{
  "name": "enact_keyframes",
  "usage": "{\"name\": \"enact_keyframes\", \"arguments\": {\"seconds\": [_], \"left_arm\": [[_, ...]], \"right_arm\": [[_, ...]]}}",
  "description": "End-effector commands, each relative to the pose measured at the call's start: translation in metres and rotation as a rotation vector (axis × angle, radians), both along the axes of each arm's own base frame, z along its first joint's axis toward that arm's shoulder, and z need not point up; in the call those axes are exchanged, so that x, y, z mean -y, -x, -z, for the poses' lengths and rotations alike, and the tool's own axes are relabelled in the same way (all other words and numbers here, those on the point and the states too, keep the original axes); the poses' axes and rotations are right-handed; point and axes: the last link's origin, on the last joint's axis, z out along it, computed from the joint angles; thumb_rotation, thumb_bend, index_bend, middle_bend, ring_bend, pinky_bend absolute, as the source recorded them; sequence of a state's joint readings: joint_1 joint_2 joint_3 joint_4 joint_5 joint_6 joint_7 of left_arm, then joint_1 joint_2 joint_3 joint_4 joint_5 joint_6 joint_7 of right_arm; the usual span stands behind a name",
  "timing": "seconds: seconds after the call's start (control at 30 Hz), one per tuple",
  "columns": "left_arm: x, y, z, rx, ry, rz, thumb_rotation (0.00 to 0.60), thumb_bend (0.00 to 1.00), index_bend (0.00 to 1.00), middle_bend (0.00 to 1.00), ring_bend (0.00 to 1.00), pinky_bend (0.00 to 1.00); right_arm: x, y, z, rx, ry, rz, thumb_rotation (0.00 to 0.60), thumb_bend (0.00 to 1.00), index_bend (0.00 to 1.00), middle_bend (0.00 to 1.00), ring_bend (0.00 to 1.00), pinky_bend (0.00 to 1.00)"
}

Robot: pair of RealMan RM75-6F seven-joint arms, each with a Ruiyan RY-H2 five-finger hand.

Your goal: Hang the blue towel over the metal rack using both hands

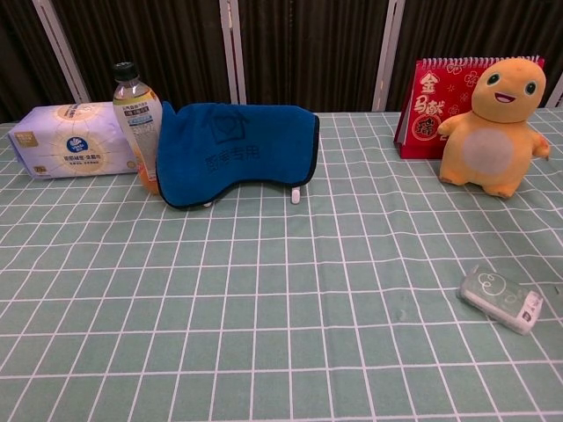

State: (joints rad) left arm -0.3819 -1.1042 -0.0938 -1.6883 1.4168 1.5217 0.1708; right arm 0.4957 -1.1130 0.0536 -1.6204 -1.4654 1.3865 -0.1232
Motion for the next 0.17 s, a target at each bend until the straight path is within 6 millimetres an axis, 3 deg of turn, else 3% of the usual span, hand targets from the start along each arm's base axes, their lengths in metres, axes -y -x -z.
{"name": "enact_keyframes", "arguments": {"seconds": [0.03,0.17], "left_arm": [[0.038,0.022,0.002,-0.027,-0.010,-0.067,0.600,0.00,0.00,0.00,0.00,0.00],[0.058,0.039,0.005,-0.020,-0.003,-0.101,0.600,0.00,0.00,0.00,0.00,0.00]], "right_arm": [[-0.029,0.020,-0.008,-0.006,0.024,0.053,0.600,0.00,0.00,0.00,0.00,0.00],[-0.051,0.036,-0.016,-0.011,0.053,0.089,0.600,0.00,0.03,0.00,0.00,0.00]]}}
